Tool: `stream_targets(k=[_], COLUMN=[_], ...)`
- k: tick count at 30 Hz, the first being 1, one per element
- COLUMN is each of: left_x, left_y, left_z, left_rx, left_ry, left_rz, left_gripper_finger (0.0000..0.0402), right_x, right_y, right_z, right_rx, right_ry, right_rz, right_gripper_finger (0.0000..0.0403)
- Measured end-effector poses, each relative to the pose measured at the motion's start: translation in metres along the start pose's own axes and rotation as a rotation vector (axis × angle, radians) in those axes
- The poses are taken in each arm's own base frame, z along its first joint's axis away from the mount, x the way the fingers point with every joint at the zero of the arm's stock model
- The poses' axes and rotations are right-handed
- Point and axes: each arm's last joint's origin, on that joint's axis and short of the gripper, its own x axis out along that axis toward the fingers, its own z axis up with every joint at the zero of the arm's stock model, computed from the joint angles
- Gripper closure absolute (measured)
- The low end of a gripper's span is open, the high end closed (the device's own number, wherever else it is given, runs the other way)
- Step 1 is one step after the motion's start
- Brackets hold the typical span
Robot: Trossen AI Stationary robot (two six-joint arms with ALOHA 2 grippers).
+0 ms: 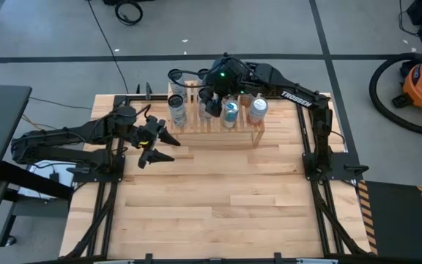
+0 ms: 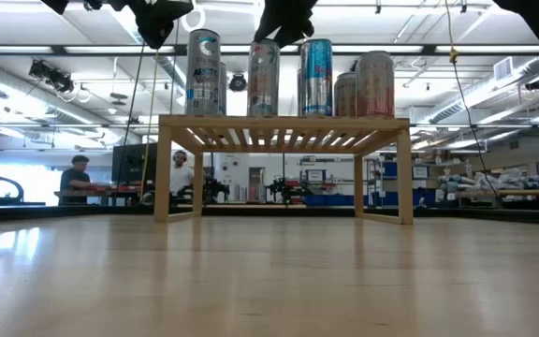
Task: Place canned beverage on shelf
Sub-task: Put the white-pink soda can on the shelf aligned with the other white-pink soda
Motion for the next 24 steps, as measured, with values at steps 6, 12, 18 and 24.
stream_targets(k=[6,12,18,24], left_x=[0.0000,0.0001,0.0001,0.0000], left_y=[-0.0001,0.0001,0.0001,0.0001], left_z=[0.0001,-0.0001,-0.0003,-0.0005], left_rx=[0.000,-0.001,-0.001,-0.002], left_ry=[0.000,0.001,0.003,0.005], left_rz=[0.000,0.000,0.001,0.001], left_gripper_finger=[0.0084,0.0084,0.0084,0.0084], right_x=[0.0000,0.0000,-0.0009,-0.0025], right_y=[-0.0002,0.0001,-0.0003,0.0033], right_z=[-0.0010,-0.0036,-0.0060,-0.0074], right_rx=[-0.010,-0.064,-0.135,-0.185], right_ry=[0.010,0.037,0.066,0.082], right_rz=[-0.002,0.002,-0.028,-0.018], right_gripper_finger=[0.0075,0.0111,0.0137,0.0150])
